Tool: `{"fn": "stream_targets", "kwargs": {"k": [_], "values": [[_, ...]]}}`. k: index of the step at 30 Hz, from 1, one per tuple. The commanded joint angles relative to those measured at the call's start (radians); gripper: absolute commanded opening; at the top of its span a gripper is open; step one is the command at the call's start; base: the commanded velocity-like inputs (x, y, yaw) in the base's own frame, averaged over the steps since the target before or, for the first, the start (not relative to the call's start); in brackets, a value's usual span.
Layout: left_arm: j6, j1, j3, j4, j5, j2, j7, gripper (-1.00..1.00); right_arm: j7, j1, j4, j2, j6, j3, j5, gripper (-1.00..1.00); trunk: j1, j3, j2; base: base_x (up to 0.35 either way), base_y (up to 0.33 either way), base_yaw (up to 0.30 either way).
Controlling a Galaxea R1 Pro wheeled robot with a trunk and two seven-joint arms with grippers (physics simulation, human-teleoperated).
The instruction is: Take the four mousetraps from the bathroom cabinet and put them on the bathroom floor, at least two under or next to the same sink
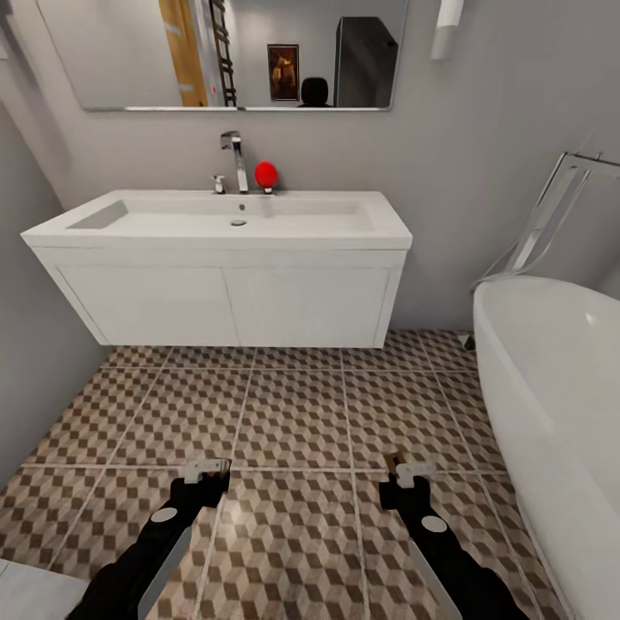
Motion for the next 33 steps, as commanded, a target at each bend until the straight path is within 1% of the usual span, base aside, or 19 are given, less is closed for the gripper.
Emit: {"fn": "stream_targets", "kwargs": {"k": [1, 33], "values": [[0.004, -0.001, -0.006, -0.002, 0.008, 0.001, 0.012, -1.0, -0.007, -0.001, -0.002, -0.001, 0.004, 0.005, -0.009, -1.0, 0.004, -0.006, -0.008, 0.0, 0.0, 0.0], [0.004, -0.001, -0.006, 0.007, 0.008, 0.0, 0.012, -1.0, -0.007, -0.001, -0.002, -0.001, 0.004, 0.007, -0.009, -1.0, 0.126, -0.157, -0.232, 0.0, 0.0, 0.0]]}}
